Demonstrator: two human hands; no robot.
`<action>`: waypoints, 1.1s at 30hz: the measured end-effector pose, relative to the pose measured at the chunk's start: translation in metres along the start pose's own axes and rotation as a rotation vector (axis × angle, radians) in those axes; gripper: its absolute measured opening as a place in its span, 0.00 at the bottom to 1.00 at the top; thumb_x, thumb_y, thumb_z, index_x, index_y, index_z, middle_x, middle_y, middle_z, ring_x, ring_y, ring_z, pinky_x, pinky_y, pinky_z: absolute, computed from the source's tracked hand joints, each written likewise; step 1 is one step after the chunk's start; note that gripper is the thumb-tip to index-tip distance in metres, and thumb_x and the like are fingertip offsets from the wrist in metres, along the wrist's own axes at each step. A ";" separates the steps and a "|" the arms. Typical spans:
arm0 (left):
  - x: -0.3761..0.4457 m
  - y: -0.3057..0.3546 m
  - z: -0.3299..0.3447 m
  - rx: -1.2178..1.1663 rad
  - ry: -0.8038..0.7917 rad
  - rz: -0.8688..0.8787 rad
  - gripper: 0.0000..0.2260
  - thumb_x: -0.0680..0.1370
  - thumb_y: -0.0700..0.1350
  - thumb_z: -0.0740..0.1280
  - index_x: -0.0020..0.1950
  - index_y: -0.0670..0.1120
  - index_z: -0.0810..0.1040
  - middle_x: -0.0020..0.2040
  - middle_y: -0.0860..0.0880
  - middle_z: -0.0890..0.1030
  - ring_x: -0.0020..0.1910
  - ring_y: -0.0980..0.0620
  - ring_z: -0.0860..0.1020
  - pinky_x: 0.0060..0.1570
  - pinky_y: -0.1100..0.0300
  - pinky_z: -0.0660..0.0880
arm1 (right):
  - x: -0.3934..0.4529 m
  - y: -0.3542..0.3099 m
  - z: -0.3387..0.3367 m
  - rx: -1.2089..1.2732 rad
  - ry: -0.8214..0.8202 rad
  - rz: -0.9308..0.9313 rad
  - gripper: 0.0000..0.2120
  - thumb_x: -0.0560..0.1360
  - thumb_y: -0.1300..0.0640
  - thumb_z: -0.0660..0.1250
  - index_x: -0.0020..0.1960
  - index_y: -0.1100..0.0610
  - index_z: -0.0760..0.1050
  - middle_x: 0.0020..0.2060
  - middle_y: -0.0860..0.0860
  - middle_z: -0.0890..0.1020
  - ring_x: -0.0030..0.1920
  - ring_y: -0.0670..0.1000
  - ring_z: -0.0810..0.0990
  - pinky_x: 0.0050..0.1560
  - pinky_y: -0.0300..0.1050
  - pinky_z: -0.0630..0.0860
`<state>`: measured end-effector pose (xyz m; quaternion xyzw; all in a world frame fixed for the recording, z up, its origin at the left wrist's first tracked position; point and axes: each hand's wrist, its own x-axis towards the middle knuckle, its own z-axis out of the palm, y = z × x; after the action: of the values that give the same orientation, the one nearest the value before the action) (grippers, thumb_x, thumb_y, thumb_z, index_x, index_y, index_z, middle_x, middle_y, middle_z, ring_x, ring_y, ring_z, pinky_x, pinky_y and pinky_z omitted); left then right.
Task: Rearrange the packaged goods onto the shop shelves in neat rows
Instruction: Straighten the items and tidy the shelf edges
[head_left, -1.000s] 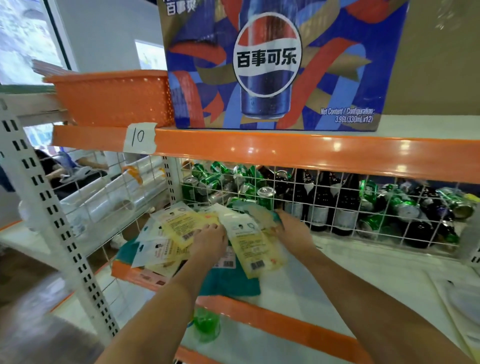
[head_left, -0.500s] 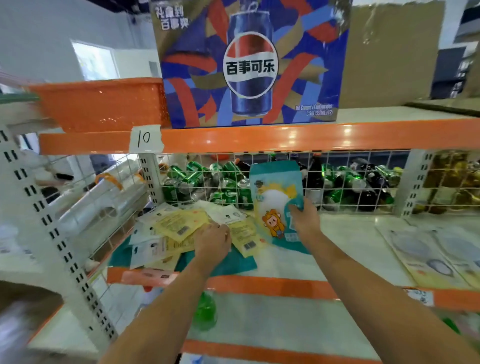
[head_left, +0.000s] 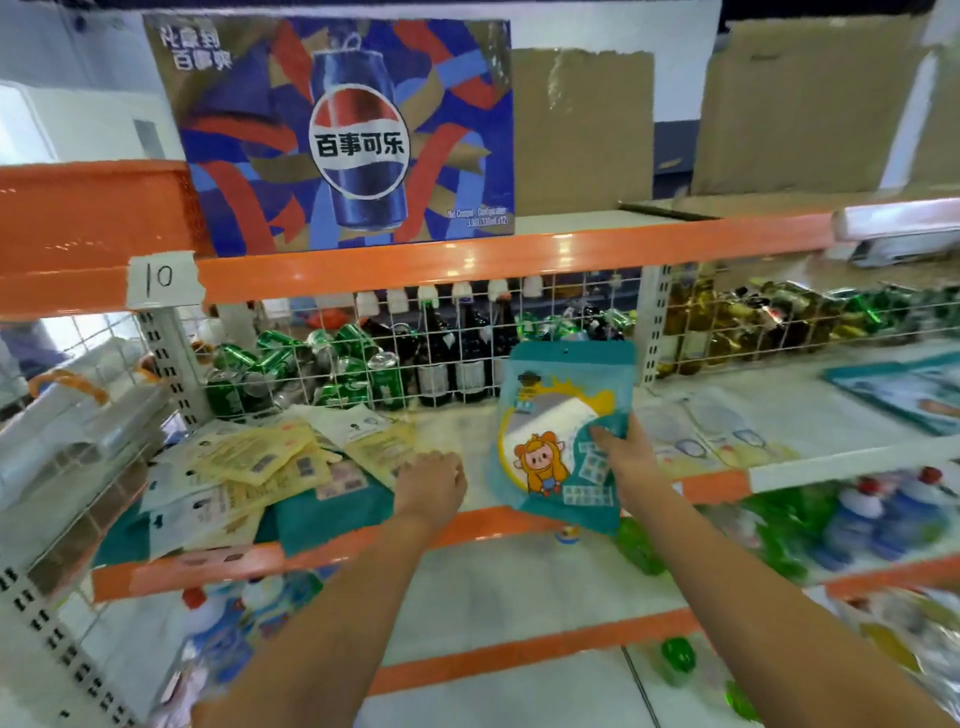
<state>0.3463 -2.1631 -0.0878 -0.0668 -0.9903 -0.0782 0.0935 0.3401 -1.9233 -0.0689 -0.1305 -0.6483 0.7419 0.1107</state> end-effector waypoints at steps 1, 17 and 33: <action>0.000 0.014 0.001 0.004 -0.012 0.014 0.14 0.81 0.49 0.53 0.59 0.47 0.75 0.56 0.47 0.77 0.57 0.46 0.74 0.55 0.52 0.70 | 0.001 0.002 -0.016 0.010 0.014 0.012 0.10 0.76 0.63 0.66 0.56 0.59 0.71 0.47 0.58 0.80 0.47 0.58 0.80 0.53 0.60 0.78; -0.004 0.290 0.048 0.034 -0.063 0.419 0.15 0.81 0.50 0.54 0.61 0.46 0.73 0.60 0.46 0.76 0.61 0.45 0.72 0.57 0.52 0.69 | -0.042 -0.006 -0.308 0.127 0.394 0.066 0.09 0.77 0.68 0.63 0.56 0.61 0.70 0.40 0.55 0.78 0.37 0.53 0.77 0.39 0.49 0.77; 0.003 0.537 0.101 -0.068 -0.135 0.913 0.13 0.80 0.48 0.55 0.55 0.45 0.76 0.55 0.44 0.78 0.56 0.44 0.75 0.52 0.51 0.71 | -0.078 0.008 -0.499 0.272 0.884 0.112 0.06 0.77 0.68 0.63 0.53 0.62 0.71 0.38 0.56 0.78 0.36 0.54 0.77 0.35 0.46 0.74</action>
<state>0.4043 -1.6198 -0.1088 -0.5039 -0.8603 -0.0570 0.0516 0.5816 -1.4848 -0.1351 -0.4532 -0.4277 0.6982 0.3523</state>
